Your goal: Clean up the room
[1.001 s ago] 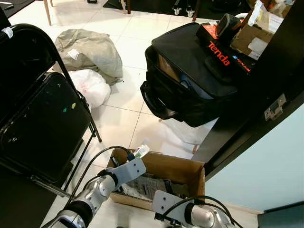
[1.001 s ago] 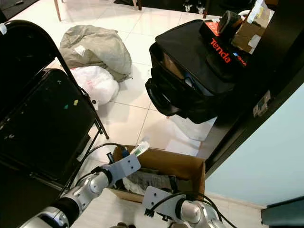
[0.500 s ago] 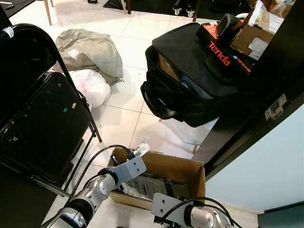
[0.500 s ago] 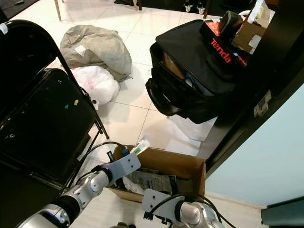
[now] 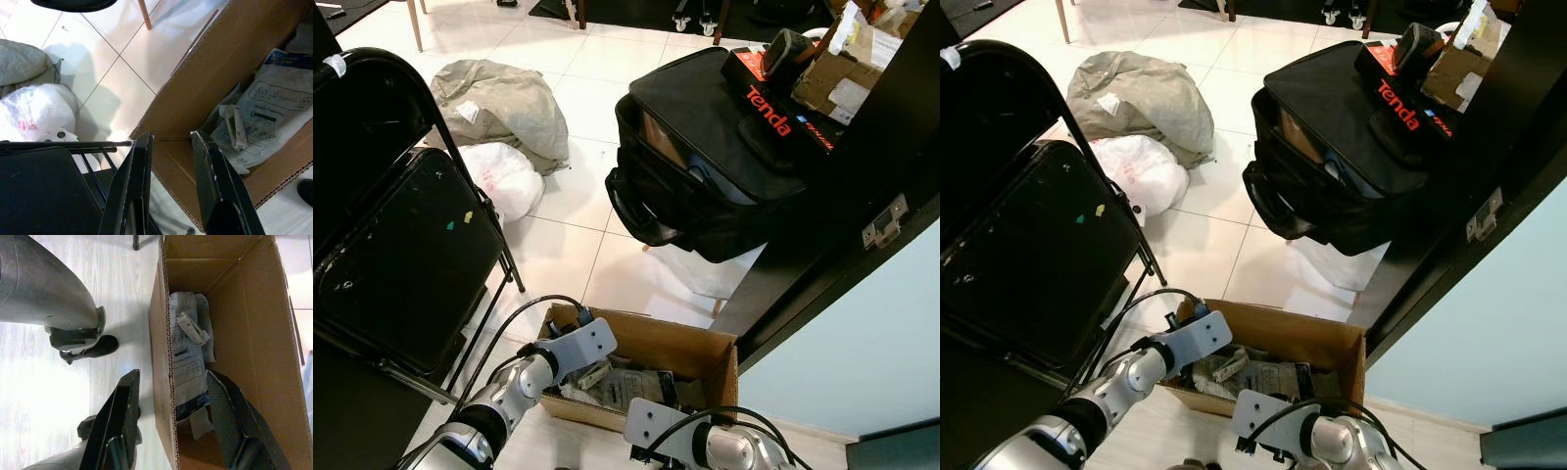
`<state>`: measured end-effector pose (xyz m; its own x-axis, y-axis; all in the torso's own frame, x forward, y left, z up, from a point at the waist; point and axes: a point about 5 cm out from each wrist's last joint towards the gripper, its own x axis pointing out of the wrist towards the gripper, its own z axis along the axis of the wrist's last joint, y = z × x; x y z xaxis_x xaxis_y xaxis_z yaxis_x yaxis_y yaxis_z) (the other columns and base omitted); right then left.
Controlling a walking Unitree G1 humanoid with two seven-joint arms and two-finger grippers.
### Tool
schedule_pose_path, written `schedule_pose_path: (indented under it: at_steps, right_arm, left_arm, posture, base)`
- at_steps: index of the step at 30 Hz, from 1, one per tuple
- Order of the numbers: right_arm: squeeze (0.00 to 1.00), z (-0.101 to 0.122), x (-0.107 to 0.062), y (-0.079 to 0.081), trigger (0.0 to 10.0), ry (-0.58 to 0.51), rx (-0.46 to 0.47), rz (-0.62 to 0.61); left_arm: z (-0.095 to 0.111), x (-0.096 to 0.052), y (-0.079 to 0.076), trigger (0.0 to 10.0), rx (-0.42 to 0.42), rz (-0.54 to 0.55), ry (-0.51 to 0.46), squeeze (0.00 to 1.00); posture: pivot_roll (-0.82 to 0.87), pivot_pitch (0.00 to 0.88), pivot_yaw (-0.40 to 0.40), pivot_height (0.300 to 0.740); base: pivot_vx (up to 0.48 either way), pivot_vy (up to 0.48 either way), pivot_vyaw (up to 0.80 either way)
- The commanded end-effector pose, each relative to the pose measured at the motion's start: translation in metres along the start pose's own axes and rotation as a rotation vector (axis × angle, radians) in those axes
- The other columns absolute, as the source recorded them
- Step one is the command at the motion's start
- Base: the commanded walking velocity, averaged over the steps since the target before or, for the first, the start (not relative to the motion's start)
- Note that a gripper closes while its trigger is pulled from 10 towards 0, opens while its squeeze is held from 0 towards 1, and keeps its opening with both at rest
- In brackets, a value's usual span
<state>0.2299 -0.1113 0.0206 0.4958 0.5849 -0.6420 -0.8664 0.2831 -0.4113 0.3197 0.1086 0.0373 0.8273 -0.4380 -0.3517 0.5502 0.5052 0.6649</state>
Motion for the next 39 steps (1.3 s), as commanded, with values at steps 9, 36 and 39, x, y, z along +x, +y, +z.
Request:
schedule_pose_path:
  at_steps: [9, 36, 39]
  right_arm:
    - [0.00, -0.013, 0.009, -0.020, 10.0, 0.055, 0.269, -0.285]
    - [0.00, -0.013, 0.028, -0.049, 10.0, 0.023, 0.638, -0.630]
    - [0.00, -0.014, 0.029, -0.047, 10.0, 0.034, 0.637, -0.636]
  left_arm:
    - [-0.019, -0.013, 0.017, 10.0, -0.554, 0.303, 0.071, 0.00]
    - [-0.035, -0.049, 0.008, 10.0, -0.788, 0.564, 0.196, 0.00]
    - [-0.037, -0.049, 0.007, 10.0, -0.787, 0.567, 0.219, 0.00]
  posture:
    - [0.05, 0.126, 0.051, 0.734]
    - [0.11, 0.025, 0.032, 0.734]
    - [0.10, 0.030, 0.042, 0.734]
  base:
    - [0.000, 0.000, 0.00]
    - [0.000, -0.016, 0.00]
    - [0.000, -0.464, 0.00]
